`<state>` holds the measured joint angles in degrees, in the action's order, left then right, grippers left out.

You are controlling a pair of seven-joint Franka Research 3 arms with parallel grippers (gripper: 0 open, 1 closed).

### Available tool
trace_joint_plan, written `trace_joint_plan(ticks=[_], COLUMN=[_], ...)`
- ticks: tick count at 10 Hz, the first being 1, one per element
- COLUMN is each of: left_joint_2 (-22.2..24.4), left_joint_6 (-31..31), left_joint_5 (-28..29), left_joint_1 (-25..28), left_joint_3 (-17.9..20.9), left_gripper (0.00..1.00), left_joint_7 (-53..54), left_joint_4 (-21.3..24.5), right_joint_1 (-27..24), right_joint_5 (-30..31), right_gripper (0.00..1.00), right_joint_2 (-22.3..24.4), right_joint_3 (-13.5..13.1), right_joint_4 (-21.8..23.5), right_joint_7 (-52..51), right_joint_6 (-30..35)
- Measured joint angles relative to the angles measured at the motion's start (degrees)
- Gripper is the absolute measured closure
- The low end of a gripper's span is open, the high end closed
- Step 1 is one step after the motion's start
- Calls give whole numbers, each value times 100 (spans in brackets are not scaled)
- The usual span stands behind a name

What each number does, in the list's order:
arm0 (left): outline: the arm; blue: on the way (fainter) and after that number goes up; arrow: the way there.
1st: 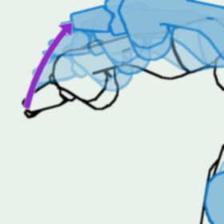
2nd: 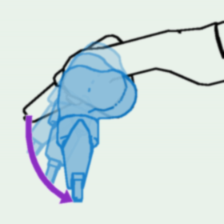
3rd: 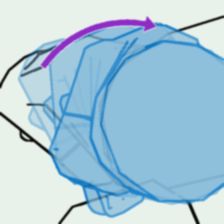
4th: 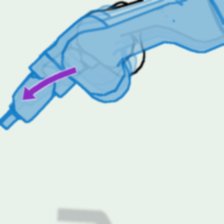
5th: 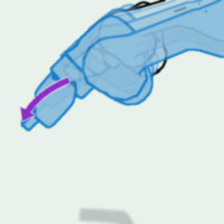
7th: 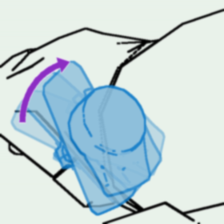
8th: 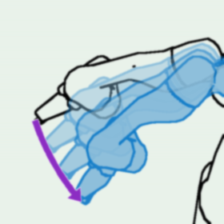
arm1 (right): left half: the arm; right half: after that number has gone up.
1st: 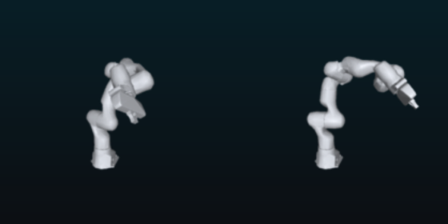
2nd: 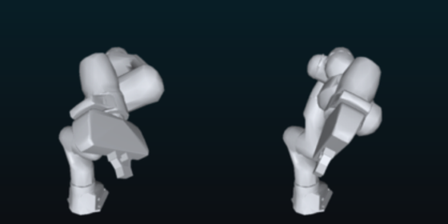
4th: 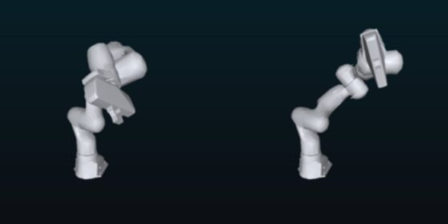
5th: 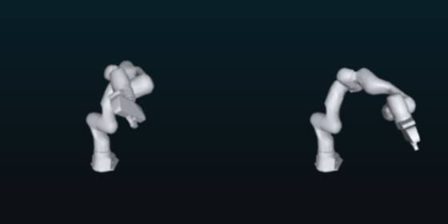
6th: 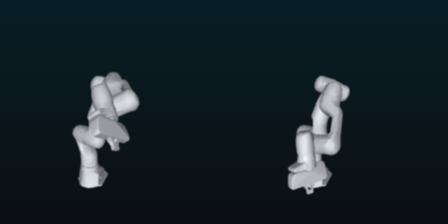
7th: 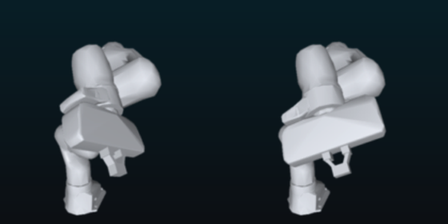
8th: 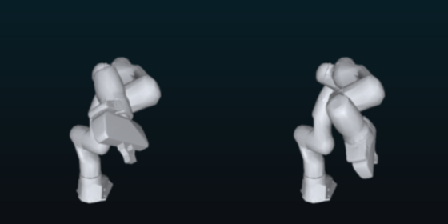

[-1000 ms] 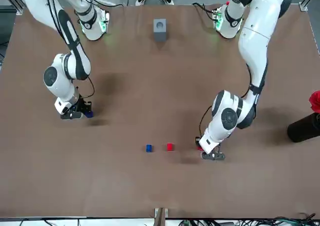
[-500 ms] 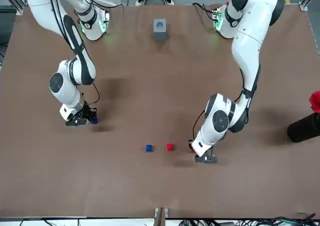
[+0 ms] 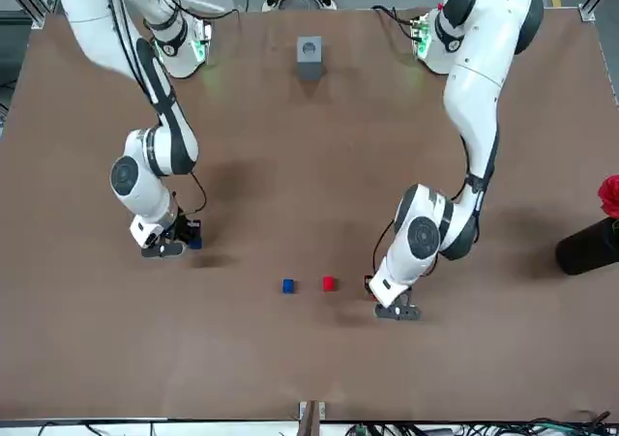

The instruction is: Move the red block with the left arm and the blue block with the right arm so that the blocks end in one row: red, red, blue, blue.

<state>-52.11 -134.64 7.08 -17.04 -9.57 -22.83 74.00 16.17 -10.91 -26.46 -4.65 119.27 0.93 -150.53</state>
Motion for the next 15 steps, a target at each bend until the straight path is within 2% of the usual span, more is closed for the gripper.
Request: trace_joint_plan(ticks=[7,12,14,15], left_joint_2=[-13,-29,-33,-24], left_joint_6=[7,1,-10,-12], left_joint_5=[24,24,23,23], left_joint_1=[-74,-163,-176,-179], left_joint_3=[21,24,16,8], left_gripper=[70,69,43,27], left_joint_7=[0,0,0,0], left_joint_4=[-26,-53,-63,-116], right_joint_1=[276,555,649,680], right_joint_5=[4,42,483,832], right_gripper=[66,66,66,66], right_joint_2=[-580,-1099,-1324,-1468], right_joint_3=[103,106,141,246], right_joint_4=[-913,-1768,-2215,-2499], right_joint_7=[780,1359,1994,2480], right_joint_6=[40,175,444,593])
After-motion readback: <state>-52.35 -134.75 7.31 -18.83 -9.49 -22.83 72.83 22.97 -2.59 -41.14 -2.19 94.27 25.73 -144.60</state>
